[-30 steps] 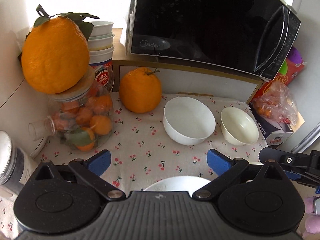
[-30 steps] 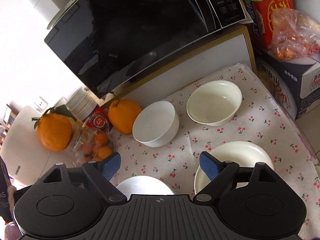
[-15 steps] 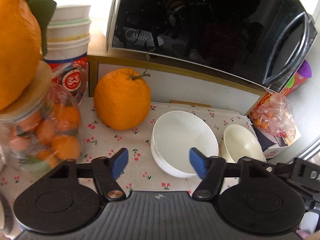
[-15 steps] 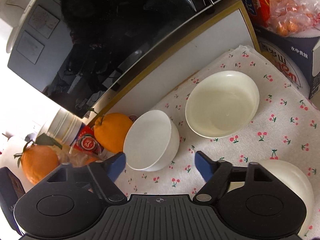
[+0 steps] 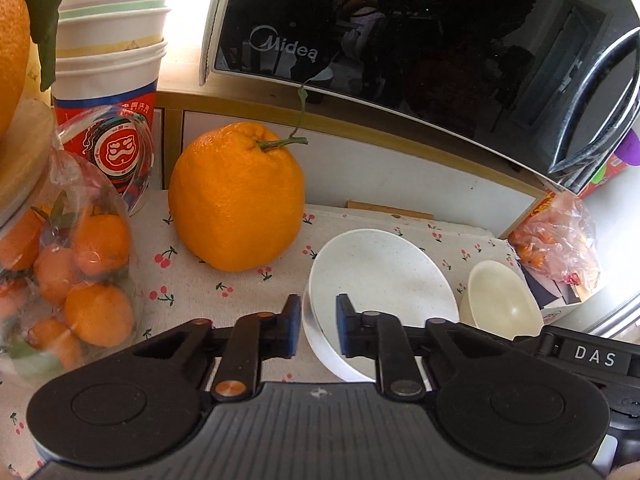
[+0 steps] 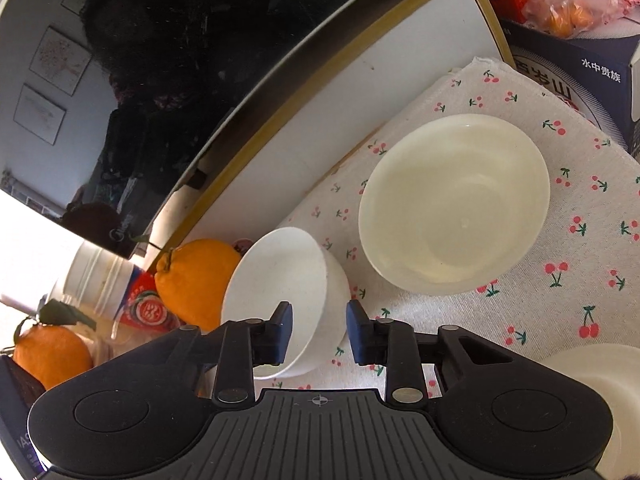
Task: Organize plates and bowls
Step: 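Move the left gripper to the rim of the white bowl by the microwave, then close the left gripper on the white bowl rim and lift it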
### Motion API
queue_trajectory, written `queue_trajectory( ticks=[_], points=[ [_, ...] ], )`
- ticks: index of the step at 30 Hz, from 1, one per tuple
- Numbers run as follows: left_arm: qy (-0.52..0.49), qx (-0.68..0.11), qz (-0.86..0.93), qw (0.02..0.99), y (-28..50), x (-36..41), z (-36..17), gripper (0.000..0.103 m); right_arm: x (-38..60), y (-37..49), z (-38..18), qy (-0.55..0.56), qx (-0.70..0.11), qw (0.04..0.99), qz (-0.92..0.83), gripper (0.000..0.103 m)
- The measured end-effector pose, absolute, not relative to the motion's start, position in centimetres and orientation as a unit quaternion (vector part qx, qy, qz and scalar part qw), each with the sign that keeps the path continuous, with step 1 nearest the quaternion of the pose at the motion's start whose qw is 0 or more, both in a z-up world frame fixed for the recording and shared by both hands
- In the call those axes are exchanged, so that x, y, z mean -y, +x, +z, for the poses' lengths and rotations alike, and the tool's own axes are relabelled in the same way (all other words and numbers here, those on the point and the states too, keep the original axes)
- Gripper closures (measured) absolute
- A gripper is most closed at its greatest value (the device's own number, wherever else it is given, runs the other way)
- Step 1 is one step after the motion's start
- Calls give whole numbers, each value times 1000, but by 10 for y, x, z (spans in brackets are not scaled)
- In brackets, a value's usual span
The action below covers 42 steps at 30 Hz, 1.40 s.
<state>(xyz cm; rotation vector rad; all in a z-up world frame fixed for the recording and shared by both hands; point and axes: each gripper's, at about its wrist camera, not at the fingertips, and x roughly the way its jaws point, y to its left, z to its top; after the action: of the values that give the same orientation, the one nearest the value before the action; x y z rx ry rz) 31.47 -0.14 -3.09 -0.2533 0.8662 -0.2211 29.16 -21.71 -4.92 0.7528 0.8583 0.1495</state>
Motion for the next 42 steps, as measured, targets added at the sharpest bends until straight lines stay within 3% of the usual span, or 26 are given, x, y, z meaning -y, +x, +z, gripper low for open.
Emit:
queue_trajectory(
  ticks=[8,19,30,42],
  points=[
    [-111,-418,-109,895,317,4,-36,94,215,297,-57,362,-408,835,70,88],
    [-106,-411,-112,899,300,4,-16,95,217,278,-35,357,-394,843,78,88],
    [-89,-391,-123,908,250,12,24,95,231,228,4,359,-375,850,88,88],
    [-89,-392,-139,905,190,23,33,95,249,159,24,337,-382,856,90,88]
  ],
)
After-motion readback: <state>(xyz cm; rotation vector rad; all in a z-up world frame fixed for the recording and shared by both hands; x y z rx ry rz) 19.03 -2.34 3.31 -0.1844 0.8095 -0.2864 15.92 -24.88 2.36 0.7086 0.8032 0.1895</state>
